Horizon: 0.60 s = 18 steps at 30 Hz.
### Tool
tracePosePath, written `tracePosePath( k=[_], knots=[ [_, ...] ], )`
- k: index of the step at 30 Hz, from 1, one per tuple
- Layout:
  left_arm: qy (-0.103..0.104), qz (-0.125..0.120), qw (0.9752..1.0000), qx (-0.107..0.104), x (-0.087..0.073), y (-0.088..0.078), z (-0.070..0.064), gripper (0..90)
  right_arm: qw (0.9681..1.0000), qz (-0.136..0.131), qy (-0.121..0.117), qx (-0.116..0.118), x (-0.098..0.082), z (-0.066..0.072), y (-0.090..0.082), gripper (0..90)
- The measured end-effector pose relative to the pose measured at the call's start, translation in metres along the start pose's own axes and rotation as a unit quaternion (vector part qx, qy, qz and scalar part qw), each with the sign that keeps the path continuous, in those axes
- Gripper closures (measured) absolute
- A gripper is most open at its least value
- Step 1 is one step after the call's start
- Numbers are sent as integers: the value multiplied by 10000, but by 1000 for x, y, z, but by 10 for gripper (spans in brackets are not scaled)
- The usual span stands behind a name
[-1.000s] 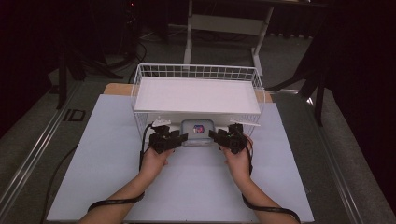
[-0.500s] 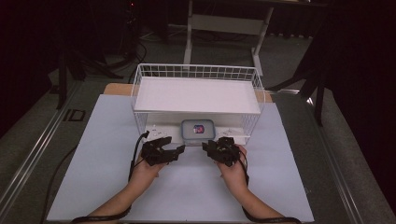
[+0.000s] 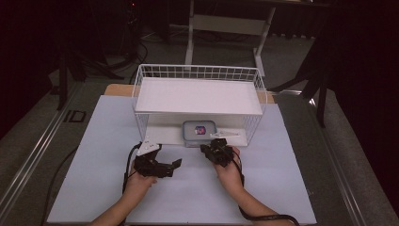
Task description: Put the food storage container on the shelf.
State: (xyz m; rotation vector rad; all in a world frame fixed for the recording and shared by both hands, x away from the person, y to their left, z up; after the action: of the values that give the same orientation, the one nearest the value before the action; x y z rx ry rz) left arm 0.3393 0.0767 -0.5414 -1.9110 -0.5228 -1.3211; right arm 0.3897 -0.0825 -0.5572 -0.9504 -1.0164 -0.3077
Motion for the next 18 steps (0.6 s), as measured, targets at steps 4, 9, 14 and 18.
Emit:
tracePosePath(
  k=[4,9,14,18],
  knots=[
    [130,-57,9999,20,0,0,-1,13,10000,31,-14,-31,1,0,7,900],
    [154,-75,9998,39,0,1,-1,13,10000,46,-27,-50,3,0,13,900],
    [72,-78,9999,27,-1,1,1,13,9999,25,-86,-94,7,2,18,900],
    [101,-72,9999,24,-1,1,0,13,9999,22,-98,-121,10,1,23,899]
  ],
)
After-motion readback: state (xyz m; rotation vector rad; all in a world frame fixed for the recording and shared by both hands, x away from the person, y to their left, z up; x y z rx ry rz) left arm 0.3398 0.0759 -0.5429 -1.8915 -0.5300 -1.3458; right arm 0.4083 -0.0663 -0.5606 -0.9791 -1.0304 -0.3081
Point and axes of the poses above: each handheld gripper's, and its own axes: y roughly forward along the jaws, x roughly out of its top, z roughly to its left, the point moved 8 cm from there along y, roughly forward along the jaws, and after that the axes turned 8 degrees about -z, right-handed, at the moved point
